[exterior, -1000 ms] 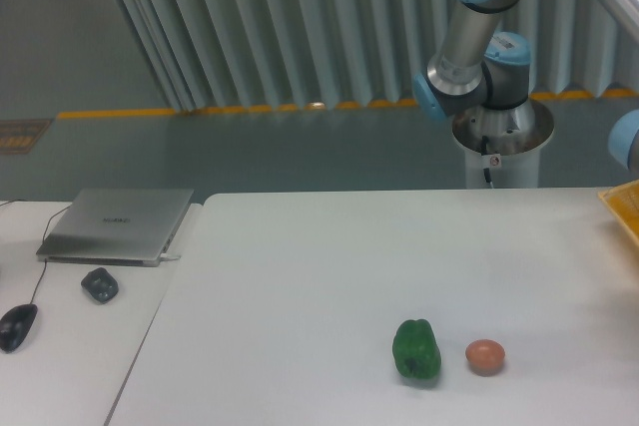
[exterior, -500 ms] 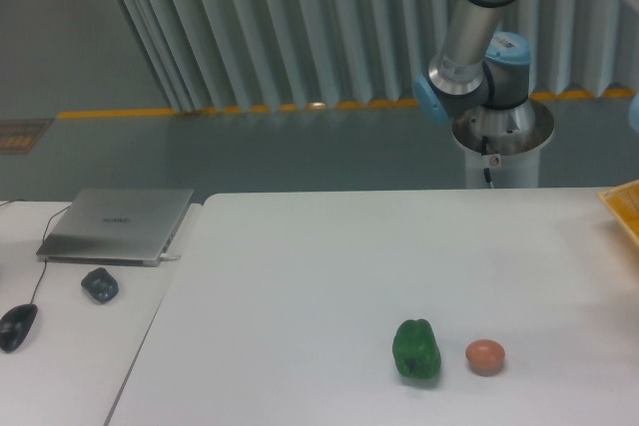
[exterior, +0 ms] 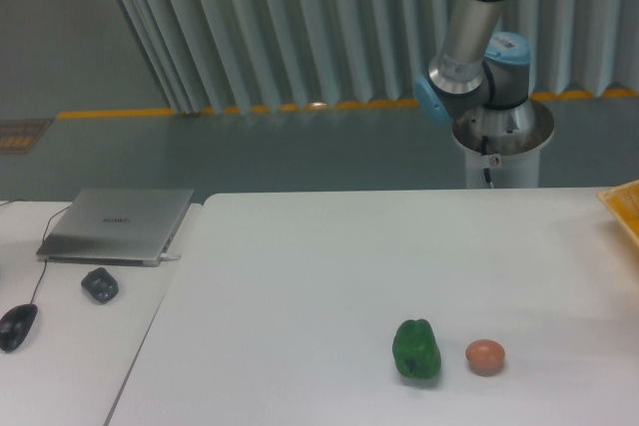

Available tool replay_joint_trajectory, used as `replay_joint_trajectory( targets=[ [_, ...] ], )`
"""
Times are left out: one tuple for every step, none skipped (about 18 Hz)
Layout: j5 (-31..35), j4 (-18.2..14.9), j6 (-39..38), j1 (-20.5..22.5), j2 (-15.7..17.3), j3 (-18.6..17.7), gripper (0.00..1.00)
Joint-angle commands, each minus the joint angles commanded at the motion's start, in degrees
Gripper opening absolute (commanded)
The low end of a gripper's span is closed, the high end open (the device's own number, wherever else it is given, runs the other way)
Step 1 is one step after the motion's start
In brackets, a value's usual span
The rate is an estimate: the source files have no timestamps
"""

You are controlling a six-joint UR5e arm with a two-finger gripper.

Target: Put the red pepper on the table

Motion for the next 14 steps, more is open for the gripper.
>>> replay_joint_trajectory(
  targets=[
    [-1.1, -0.3, -1.2, -0.6, 0.4, -0.1, 0.59],
    [-1.3, -0.3, -4.0, -2.2, 0.6, -0.6, 0.59],
    [-1.4, 0.0, -8.2, -3.4, 0.9, -1.0, 0.59],
    [-1.5, 0.2, -12.8, -4.7, 0.8, -1.0, 0.59],
    [-1.6, 0.3, -16.5, -5.9, 0.7, -1.0, 0.59],
    [-1.6, 1.1, -19.2, -6.9, 0.5, -1.1, 0.59],
    [-1.6, 2.1, -21.7, -7.7, 0.4, -1.3, 0.59],
    [-1.5, 3.9, -25.5, -8.8, 0.4, -2.2, 0.59],
    [-1.5, 5.5, -27.6, -9.4, 0.5, -2.9, 0.59],
    [-1.4, 6.9, -28.9, -9.8, 0.5, -3.8, 0.59],
    [-1.0, 8.9, -29.5, -10.5, 0.6, -5.4, 0.59],
    [-0.2, 10.4, -29.5, -11.1, 0.6, -7.0, 0.59],
    [0.9, 12.1, -29.6, -11.3, 0.7, -8.1, 0.59],
    [3.0, 14.8, -31.0, -12.6, 0.7, -9.5, 0.59]
  ],
)
